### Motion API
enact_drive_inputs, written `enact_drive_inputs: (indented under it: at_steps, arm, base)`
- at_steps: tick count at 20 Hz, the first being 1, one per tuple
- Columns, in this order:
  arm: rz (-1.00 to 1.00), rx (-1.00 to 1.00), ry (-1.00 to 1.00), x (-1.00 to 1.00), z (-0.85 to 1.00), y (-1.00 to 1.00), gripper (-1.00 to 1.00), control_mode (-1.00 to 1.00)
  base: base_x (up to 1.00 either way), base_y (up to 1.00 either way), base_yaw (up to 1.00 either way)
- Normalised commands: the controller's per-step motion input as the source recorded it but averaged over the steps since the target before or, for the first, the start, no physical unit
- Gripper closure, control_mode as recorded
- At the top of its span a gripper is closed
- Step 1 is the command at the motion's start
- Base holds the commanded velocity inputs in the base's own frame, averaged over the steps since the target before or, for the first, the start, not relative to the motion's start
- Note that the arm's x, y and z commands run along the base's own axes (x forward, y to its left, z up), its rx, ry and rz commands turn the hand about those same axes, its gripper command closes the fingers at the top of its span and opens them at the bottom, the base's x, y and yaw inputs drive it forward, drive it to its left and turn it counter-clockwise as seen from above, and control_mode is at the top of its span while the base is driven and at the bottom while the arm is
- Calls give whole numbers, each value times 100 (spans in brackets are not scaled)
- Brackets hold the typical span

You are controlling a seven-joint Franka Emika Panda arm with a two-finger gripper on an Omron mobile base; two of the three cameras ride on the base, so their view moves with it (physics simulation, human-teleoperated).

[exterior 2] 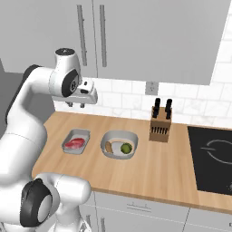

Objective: Take the meat container that has the steak and place it on the second highest rack of the freezer. Then take the vegetable container that has the sweet potato and lime and place it on the highest rack of the freezer.

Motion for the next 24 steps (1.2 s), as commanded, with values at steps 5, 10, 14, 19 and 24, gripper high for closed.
enact_drive_inputs:
  at_steps: [5, 10, 14, 19, 24]
  arm:
    - [0, 0, 0, -14, 0, 0, -100, -100]
    - [0, -10, 0, -24, -50, 0, -100, -100]
    - [1, -8, 0, -73, -100, 39, -100, -100]
    - [11, -14, 9, -3, -87, 65, -100, -100]
    - [32, -15, 1, -4, -58, 33, -100, -100]
  base:
    - [0, 0, 0]
    - [0, 0, 0]
    - [0, 0, 0]
    - [0, 0, 0]
    - [0, 0, 0]
